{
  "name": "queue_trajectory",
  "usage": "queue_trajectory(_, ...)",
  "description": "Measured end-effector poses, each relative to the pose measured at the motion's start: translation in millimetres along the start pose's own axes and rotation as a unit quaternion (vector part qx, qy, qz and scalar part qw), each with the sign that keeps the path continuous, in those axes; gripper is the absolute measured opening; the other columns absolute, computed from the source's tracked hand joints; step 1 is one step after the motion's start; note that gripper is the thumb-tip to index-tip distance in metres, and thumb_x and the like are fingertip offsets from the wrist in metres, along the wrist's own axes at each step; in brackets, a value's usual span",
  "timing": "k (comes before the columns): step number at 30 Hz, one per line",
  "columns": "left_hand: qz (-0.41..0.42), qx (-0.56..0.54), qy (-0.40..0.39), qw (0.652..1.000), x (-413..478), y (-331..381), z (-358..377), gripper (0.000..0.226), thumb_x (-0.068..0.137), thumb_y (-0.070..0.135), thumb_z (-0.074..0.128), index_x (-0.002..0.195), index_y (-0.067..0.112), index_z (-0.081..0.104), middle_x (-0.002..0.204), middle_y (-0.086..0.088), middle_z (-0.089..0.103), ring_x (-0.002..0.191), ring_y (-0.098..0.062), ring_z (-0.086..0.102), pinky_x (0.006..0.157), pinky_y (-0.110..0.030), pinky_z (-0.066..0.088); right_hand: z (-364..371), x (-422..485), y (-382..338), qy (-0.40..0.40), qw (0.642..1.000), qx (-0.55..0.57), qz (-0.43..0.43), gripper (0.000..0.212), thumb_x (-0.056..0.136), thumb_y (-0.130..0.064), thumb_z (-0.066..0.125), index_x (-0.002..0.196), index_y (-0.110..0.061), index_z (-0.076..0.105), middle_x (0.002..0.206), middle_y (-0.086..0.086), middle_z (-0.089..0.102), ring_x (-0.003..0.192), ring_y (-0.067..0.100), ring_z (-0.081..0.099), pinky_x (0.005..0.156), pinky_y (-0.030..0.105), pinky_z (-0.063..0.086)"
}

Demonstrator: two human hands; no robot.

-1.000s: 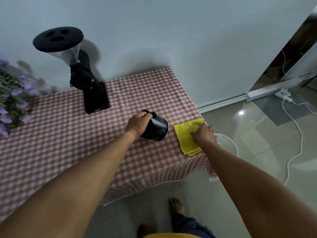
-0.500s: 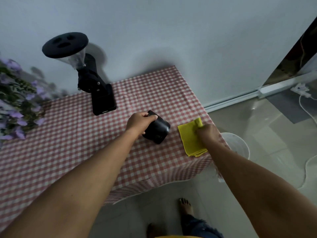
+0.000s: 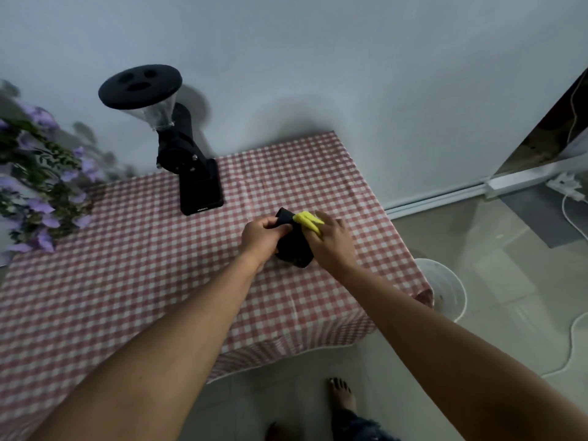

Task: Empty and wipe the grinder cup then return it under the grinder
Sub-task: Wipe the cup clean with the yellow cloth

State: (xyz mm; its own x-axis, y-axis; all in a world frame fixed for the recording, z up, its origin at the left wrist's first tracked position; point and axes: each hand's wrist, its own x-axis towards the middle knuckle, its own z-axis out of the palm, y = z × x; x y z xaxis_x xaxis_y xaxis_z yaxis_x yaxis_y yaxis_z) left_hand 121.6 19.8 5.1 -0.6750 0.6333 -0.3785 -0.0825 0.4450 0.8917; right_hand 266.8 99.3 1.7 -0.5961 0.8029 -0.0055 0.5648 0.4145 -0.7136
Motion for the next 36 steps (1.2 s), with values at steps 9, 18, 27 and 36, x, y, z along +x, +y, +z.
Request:
queue_trajectory(9, 0.008, 0.022, -0.059, 0.998, -6.8, -5.2, -16.3, 0.042, 0.085, 0.023, 0.078, 0.124, 0.014, 0.068, 0.117, -0.007, 0.073, 0.108, -0.021, 0.070, 0.095, -0.041, 0.058, 29.7, -5.6, -1.2, -0.131, 0.990, 0.004, 0.053, 0.078, 0.087, -0.075, 0.005, 0.155, -0.035, 0.003, 0.165, -0.005, -0.005, 0.151, 0.017, -0.008, 0.121, 0.045, -0.005)
queue_trajectory(18, 0.012, 0.042, -0.063, 0.997, -13.5, -10.7, -28.4, 0.038, 0.090, 0.019, 0.073, 0.127, 0.019, 0.065, 0.120, -0.007, 0.071, 0.107, -0.021, 0.070, 0.096, -0.040, 0.058, 48.2, -6.9, -18.7, -0.111, 0.990, -0.049, -0.067, 0.071, 0.089, -0.055, -0.002, 0.156, -0.032, 0.009, 0.165, -0.006, 0.000, 0.151, 0.015, -0.005, 0.121, 0.038, -0.007)
queue_trajectory(27, 0.040, 0.092, -0.047, 0.994, -24.7, -16.5, -29.8, 0.026, 0.097, 0.013, 0.063, 0.123, 0.018, 0.063, 0.120, 0.000, 0.063, 0.108, -0.015, 0.061, 0.091, -0.030, 0.054, 37.2, -6.6, -31.5, -0.076, 0.996, -0.031, 0.034, 0.049, 0.104, -0.034, 0.021, 0.146, -0.016, 0.036, 0.157, 0.008, 0.032, 0.144, 0.029, 0.026, 0.118, 0.046, 0.021)
queue_trajectory(36, 0.065, 0.111, 0.017, 0.992, -26.5, -22.7, -25.2, 0.022, 0.098, 0.014, 0.060, 0.119, 0.019, 0.061, 0.133, 0.000, 0.058, 0.123, -0.016, 0.054, 0.095, -0.029, 0.047, 30.9, 14.2, -16.2, -0.100, 0.986, 0.037, 0.126, 0.055, 0.102, -0.044, 0.017, 0.144, -0.018, 0.042, 0.149, 0.007, 0.044, 0.134, 0.027, 0.042, 0.112, 0.048, 0.031)
